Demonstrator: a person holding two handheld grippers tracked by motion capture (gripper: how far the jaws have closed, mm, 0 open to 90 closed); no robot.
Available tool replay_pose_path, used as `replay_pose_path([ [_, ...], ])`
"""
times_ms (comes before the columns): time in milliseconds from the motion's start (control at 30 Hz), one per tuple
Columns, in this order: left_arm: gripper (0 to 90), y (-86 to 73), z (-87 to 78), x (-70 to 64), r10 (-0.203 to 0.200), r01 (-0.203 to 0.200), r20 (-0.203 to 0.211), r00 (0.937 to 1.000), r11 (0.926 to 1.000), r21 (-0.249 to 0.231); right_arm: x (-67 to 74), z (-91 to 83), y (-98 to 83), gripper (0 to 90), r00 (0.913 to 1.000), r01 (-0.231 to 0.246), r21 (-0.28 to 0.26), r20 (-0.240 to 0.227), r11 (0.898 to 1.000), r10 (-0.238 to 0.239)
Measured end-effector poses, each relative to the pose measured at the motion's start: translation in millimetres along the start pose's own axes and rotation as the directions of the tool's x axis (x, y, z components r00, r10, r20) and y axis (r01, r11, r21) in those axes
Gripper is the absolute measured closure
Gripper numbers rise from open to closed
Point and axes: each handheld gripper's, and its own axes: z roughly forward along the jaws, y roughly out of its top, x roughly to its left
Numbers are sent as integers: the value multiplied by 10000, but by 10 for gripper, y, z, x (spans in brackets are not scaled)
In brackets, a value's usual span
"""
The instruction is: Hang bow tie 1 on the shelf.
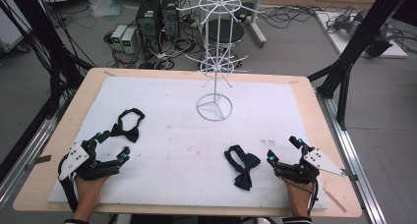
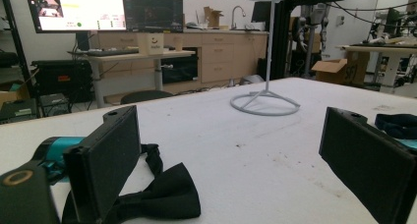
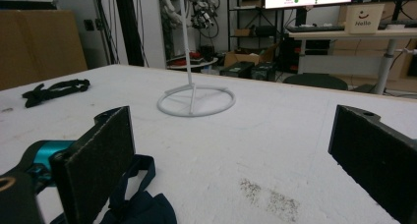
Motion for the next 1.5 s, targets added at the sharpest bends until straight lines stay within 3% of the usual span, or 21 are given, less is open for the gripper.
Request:
replay_pose_path([
  [167, 91, 0, -1, -2, -3, 3, 2, 10000, 10000, 0, -55, -34, 106, 28, 9998, -62, 52, -173, 10000, 63],
  [533, 91, 0, -1, -2, 2, -2, 5, 10000, 10000, 2, -113, -52, 367, 28, 9946, 503, 529, -933, 9973, -452],
  [667, 91, 0, -1, -2, 6, -6, 7, 10000, 10000, 3, -123, -26, 486, 28, 9885, 781, 723, -1349, 9943, -679],
  [833, 91, 0, -1, -2, 4, -4, 7, 10000, 10000, -2, -115, 14, 669, 28, 9742, 1327, 1065, -1972, 9854, -1099],
  [967, 91, 0, -1, -2, 16, -16, 13, 10000, 10000, 0, -116, 25, 738, 28, 9684, 1391, 1232, -2242, 9826, -1090],
  [1133, 90, 0, -1, -2, 21, -21, 11, 10000, 10000, -4, -141, 74, 846, 28, 9514, 1679, 1640, -2853, 9721, -1162],
  [1167, 90, 0, 0, -2, 22, -22, 5, 10000, 10000, -11, -141, 74, 846, 28, 9514, 1679, 1640, -2853, 9721, -1162],
  [1233, 91, 0, -2, -2, 21, -21, 17, 10000, 10000, -14, -138, 107, 882, 28, 9368, 1954, 1788, -3251, 9643, -1295],
  [1267, 91, 0, -4, -1, 17, -17, 38, 10000, 10000, -12, -123, 143, 909, 28, 9232, 2262, 2027, -3567, 9528, -1433],
  [1400, 90, -1, -5, -2, 9, -9, 49, 10000, 10000, -40, -88, 208, 963, 28, 9039, 2671, 2323, -3968, 9352, -1596],
  [1500, 90, -1, -5, -3, 16, -16, 42, 10000, 10000, -33, -70, 239, 997, 28, 8963, 2763, 2452, -4147, 9293, -1570],
])
